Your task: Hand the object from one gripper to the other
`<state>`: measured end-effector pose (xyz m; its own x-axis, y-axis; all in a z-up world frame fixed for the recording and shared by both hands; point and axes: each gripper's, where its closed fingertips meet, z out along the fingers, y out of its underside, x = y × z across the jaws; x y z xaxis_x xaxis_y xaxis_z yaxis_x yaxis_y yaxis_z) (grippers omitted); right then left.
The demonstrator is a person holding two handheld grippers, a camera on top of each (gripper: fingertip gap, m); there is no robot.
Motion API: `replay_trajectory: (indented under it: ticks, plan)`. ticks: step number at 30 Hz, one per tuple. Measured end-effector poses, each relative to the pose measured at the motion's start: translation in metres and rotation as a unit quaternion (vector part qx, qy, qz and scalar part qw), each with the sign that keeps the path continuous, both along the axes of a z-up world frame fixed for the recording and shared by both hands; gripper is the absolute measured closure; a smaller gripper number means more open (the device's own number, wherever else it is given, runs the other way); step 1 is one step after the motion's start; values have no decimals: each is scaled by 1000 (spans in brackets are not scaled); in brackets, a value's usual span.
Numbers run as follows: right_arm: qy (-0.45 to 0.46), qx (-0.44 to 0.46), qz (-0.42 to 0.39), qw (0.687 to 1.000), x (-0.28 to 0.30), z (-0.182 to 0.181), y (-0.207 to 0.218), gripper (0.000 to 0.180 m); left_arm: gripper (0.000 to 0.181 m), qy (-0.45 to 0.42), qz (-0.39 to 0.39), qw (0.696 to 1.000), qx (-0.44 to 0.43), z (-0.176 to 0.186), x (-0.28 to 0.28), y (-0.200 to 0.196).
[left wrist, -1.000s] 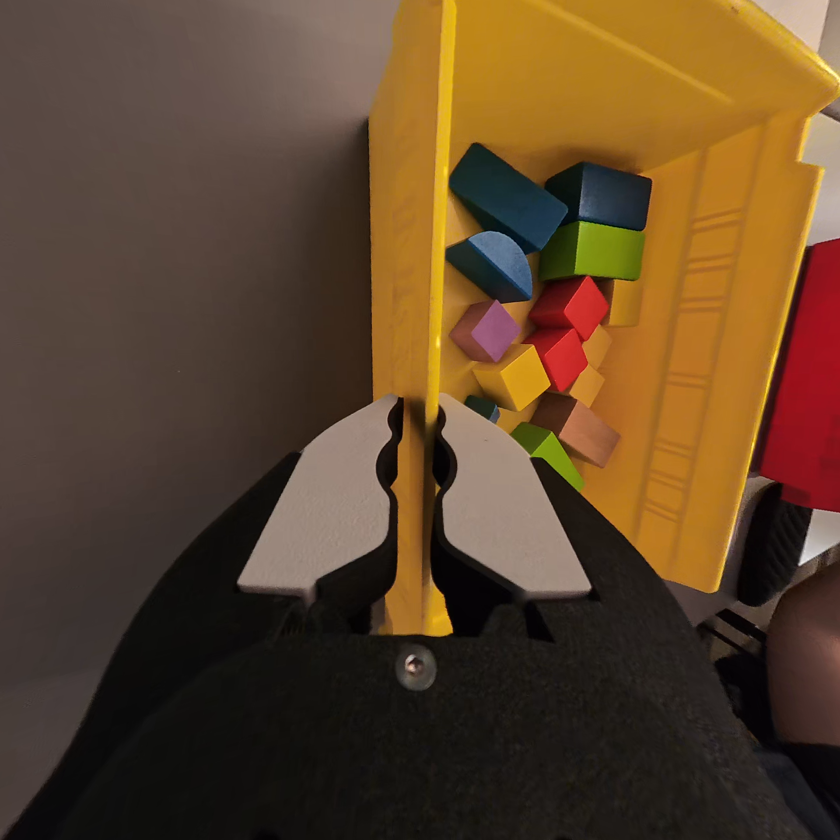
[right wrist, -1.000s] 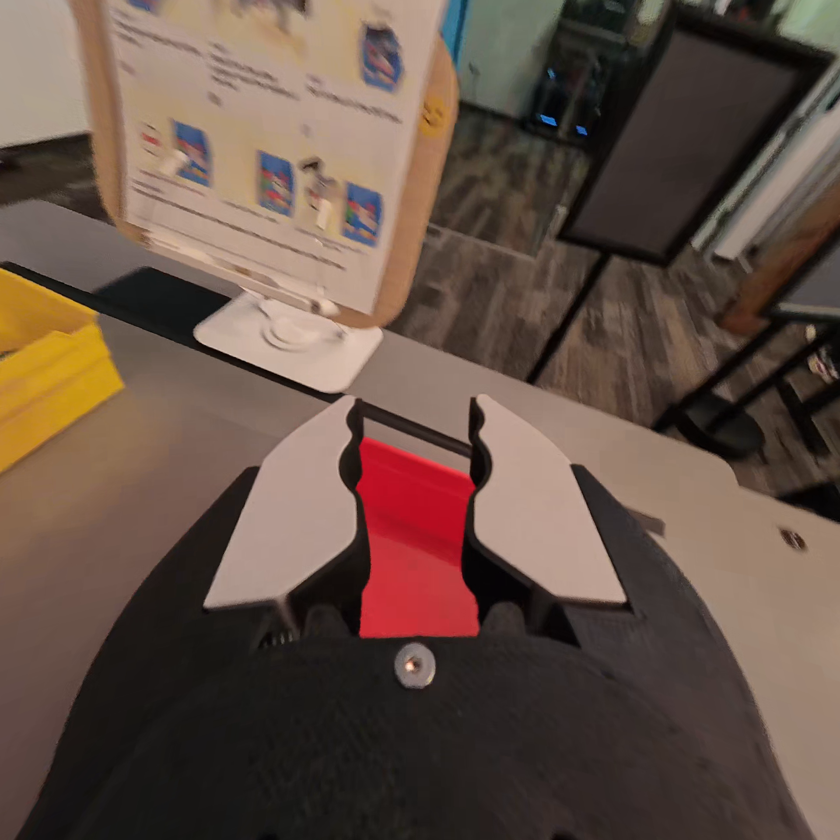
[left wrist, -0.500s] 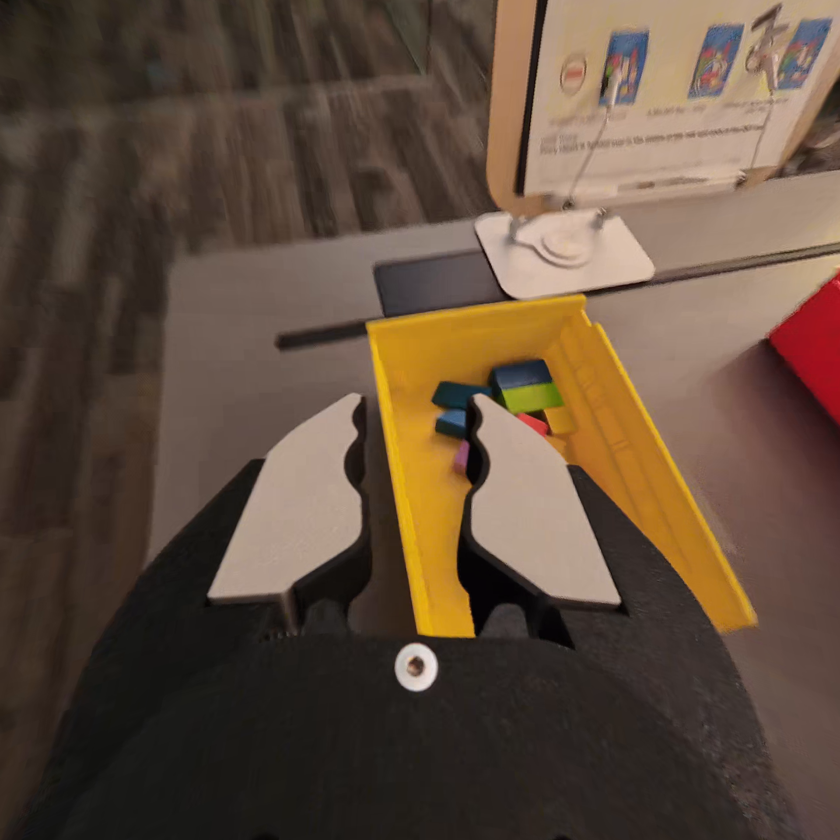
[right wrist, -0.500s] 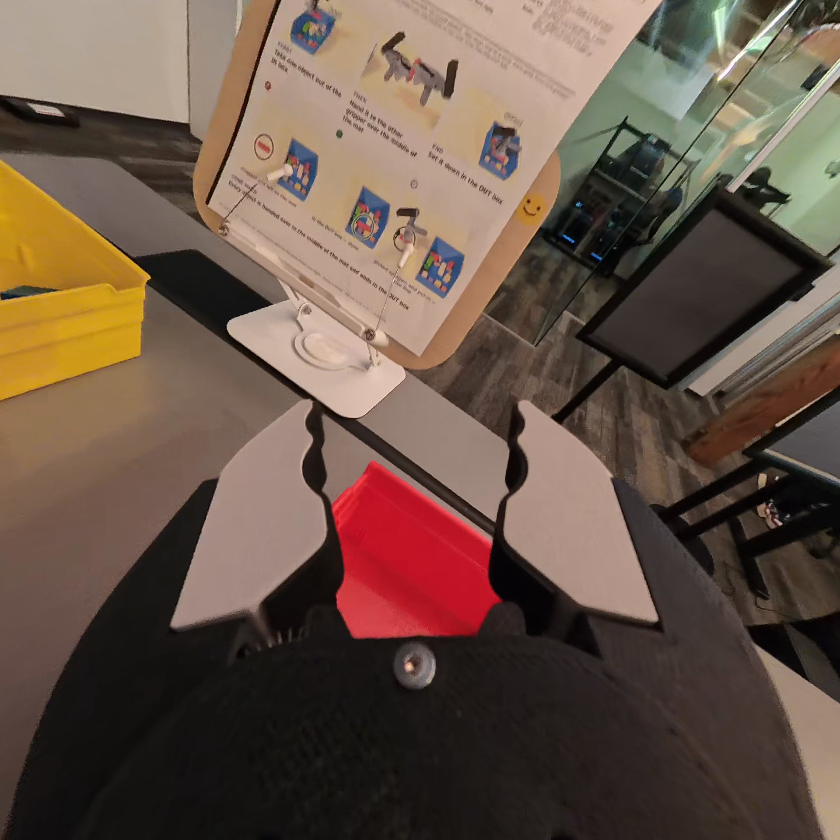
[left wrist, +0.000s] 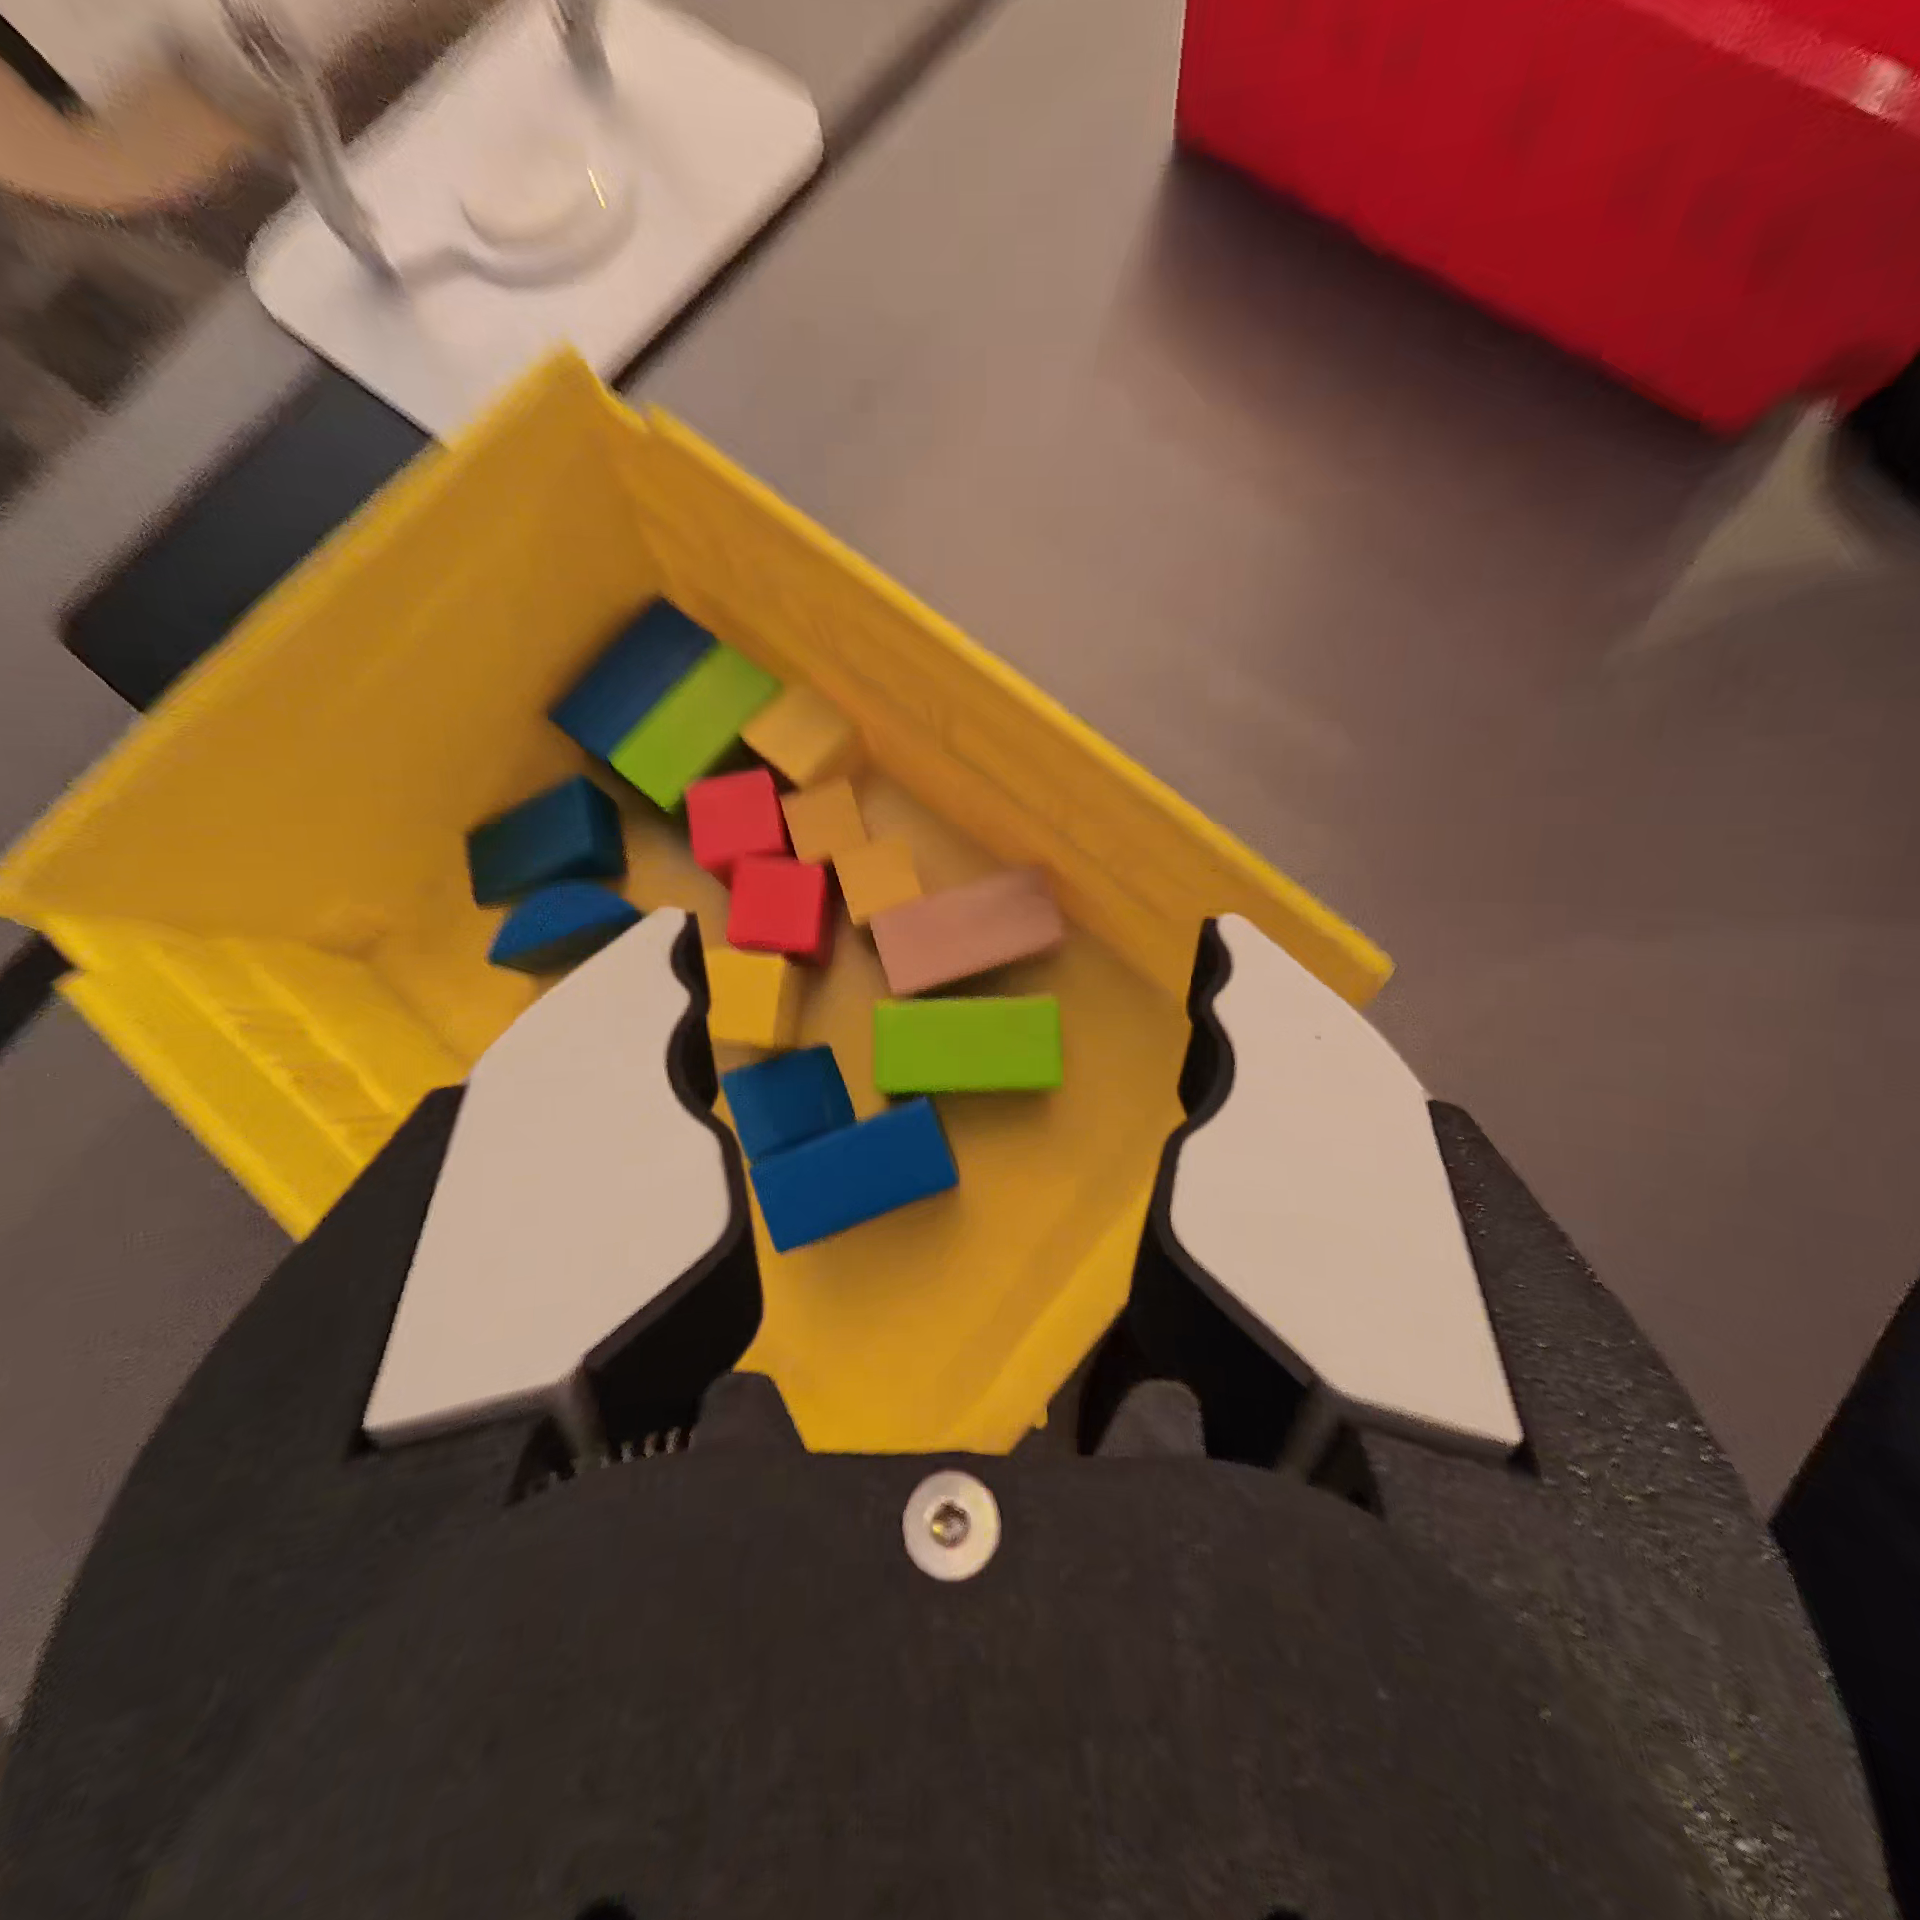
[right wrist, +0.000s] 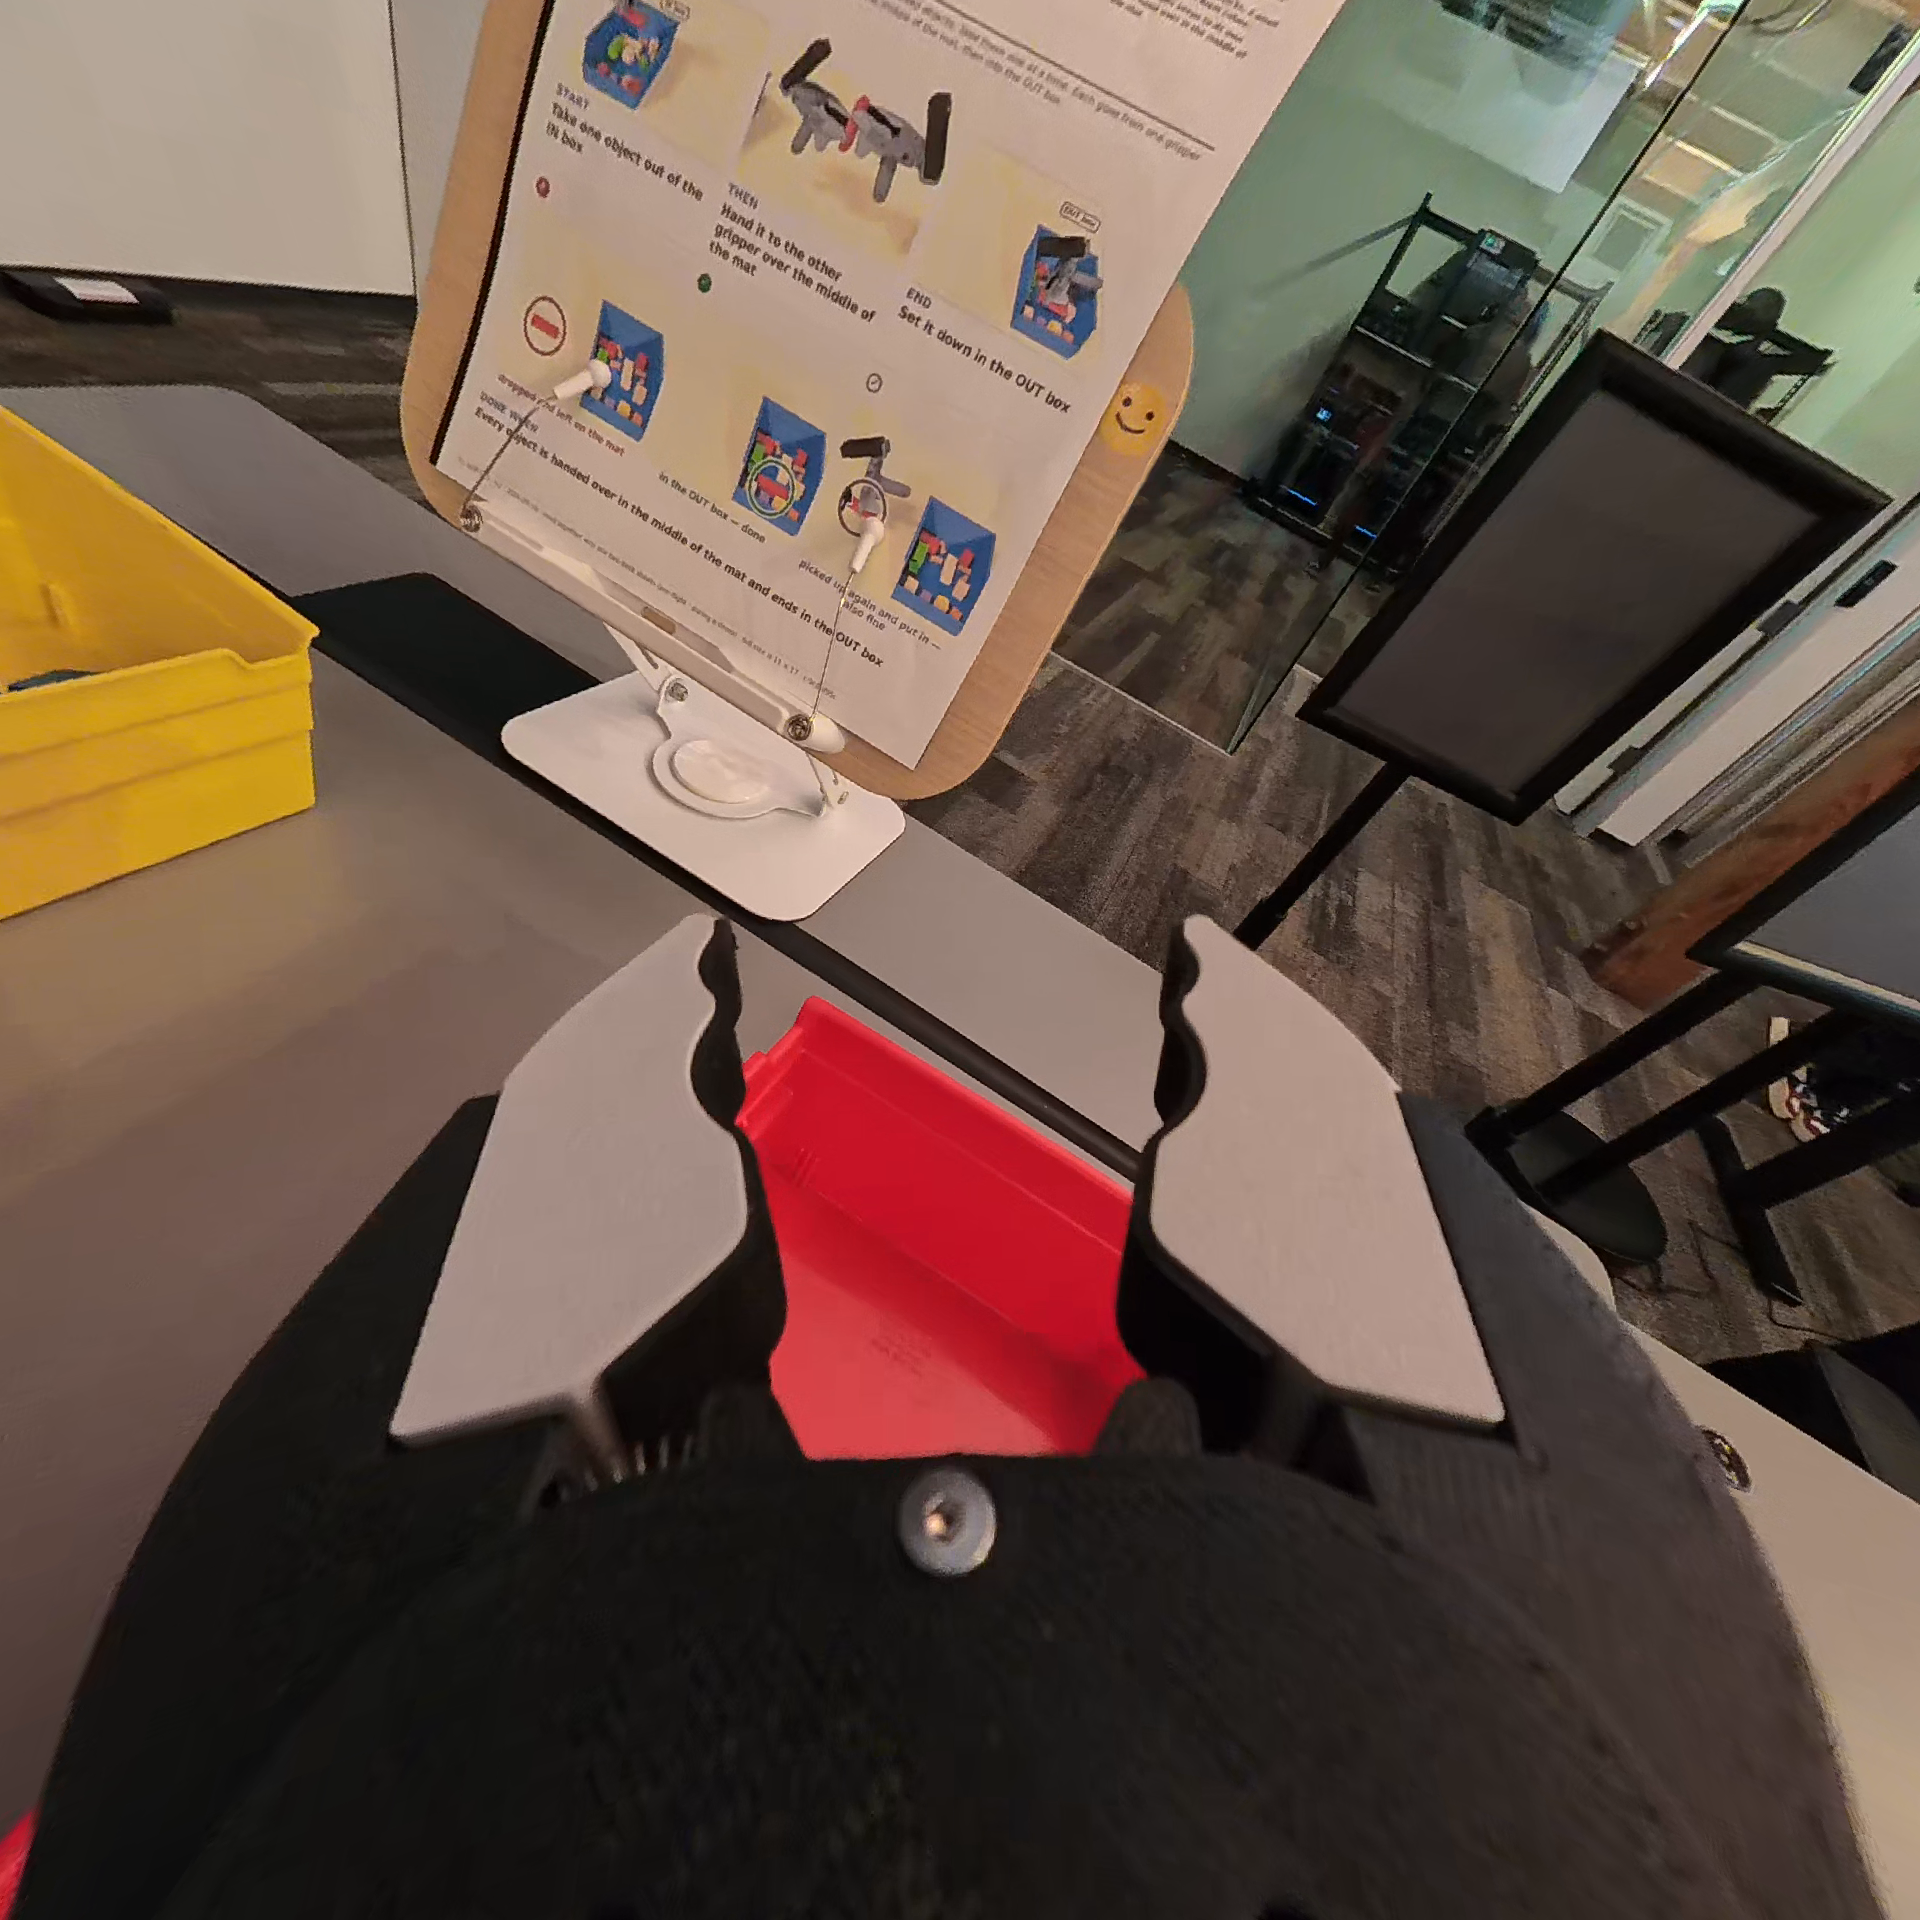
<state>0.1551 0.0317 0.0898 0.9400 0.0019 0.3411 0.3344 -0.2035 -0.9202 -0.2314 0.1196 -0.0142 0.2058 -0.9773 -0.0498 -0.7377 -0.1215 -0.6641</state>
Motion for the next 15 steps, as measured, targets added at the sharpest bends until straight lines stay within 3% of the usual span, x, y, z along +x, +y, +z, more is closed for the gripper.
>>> replay_trajectory:
  ticks: [5,15]
  plan:
    - [14,7,4,1000,1,4,-6,101,92,158,2,987,-38,-66,-24,-11]
    - [21,-5,10,1000,4,0,-11,101,95,229,11,973,-33,-112,-20,-3]
